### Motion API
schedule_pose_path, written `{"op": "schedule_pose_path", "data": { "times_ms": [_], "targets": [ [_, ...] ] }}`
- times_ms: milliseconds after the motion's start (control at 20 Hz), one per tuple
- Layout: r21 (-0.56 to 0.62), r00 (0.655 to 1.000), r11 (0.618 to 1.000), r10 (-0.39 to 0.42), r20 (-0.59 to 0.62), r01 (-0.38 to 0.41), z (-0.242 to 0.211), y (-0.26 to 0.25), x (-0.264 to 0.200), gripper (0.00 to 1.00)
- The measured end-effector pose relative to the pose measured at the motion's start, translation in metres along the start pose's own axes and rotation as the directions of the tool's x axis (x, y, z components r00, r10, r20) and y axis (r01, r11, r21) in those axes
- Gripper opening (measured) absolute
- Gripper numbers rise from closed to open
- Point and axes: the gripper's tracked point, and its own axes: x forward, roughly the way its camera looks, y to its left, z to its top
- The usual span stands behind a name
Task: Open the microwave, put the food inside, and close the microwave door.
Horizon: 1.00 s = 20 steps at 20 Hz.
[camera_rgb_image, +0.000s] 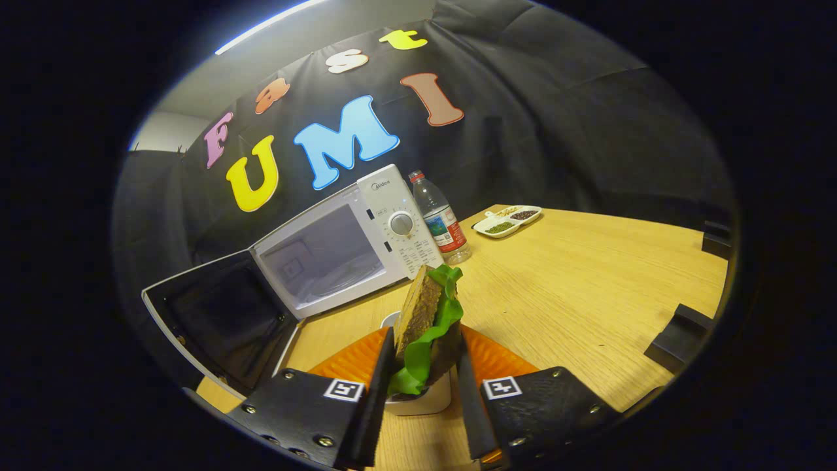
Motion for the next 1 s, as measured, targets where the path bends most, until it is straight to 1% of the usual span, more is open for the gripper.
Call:
{"op": "schedule_pose_path", "data": {
  "times_ms": [100, 150, 200, 400, 550, 800, 1000],
  "targets": [
    [0.003, 1.000, 1.000, 0.022, -0.009, -0.022, 0.001, 0.004, 0.000, 0.37],
    [0.007, 1.000, 1.000, 0.025, 0.003, -0.025, 0.003, 0.006, -0.001, 0.36],
    [-0.006, 1.000, 1.000, 0.024, 0.012, -0.024, 0.006, 0.007, -0.002, 0.24],
    [-0.048, 0.999, 0.999, 0.025, 0.039, -0.023, 0.017, 0.017, -0.008, 0.24],
    [-0.127, 0.996, 0.992, 0.029, 0.086, -0.018, 0.033, 0.034, -0.010, 0.24],
    [-0.210, 0.992, 0.976, 0.079, 0.095, -0.057, 0.047, 0.077, 0.000, 0.24],
    [-0.289, 0.987, 0.955, 0.107, 0.120, -0.069, 0.061, 0.116, 0.018, 0.24]
  ]
}}
